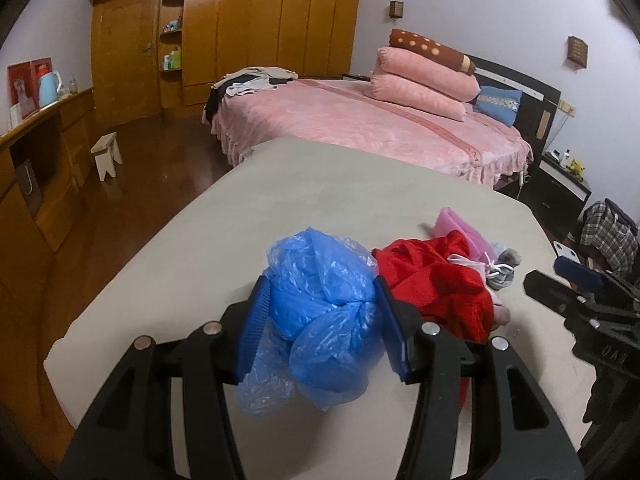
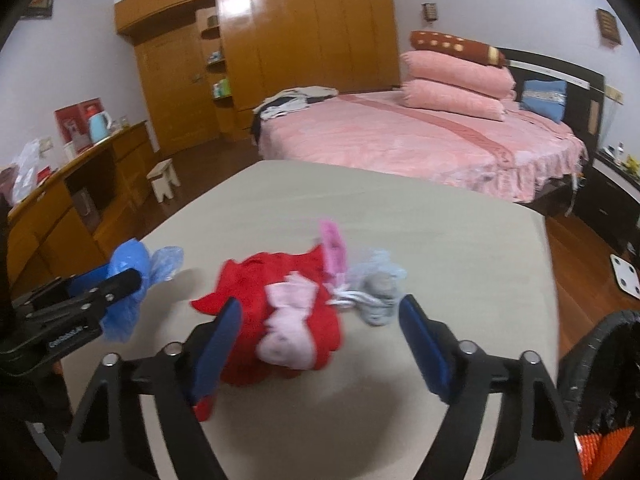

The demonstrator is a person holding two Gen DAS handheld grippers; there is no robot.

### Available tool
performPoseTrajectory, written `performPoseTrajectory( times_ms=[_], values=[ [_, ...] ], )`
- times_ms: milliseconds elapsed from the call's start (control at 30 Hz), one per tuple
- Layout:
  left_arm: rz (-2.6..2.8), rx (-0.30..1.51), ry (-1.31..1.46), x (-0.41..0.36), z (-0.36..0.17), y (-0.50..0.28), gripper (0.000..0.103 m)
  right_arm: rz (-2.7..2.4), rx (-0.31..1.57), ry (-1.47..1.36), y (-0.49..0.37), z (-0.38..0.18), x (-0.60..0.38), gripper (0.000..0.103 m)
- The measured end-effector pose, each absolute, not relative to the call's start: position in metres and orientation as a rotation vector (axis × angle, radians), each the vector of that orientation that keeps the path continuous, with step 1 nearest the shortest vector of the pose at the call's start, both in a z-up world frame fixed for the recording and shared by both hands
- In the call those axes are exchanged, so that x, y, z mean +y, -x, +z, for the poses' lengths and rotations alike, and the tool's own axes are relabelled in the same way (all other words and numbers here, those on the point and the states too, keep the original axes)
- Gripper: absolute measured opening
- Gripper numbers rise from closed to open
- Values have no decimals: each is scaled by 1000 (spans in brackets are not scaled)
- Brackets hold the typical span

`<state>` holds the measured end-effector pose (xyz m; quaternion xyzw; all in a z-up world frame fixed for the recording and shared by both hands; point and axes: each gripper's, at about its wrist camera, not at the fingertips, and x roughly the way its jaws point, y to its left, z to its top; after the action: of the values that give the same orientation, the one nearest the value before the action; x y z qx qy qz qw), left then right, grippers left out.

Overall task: Collect trash
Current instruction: 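Grasp the red cloth with the right gripper while the left gripper holds the blue bag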

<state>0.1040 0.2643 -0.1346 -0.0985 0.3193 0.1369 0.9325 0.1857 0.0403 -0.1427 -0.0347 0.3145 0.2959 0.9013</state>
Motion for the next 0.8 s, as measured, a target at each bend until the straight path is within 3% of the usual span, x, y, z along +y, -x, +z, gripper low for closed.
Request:
performPoseTrajectory(
  times_ms=[167, 400, 467, 533, 800],
  values=[
    [299, 647, 207, 274, -135, -94, 50, 670, 680, 106, -180, -151, 63, 51],
    [316, 652, 226, 281, -136, -88, 51, 708, 722, 176, -178, -168, 93, 38],
    [316, 651, 231, 281, -136, -88, 51, 712, 740, 195, -178, -173, 98, 21],
    [316, 650, 229, 281, -136, -87, 51, 731, 755, 194, -179, -174, 97, 14],
    [310, 637, 224, 275, -129, -86, 51, 820, 704, 112, -163, -142, 78, 12]
  ],
)
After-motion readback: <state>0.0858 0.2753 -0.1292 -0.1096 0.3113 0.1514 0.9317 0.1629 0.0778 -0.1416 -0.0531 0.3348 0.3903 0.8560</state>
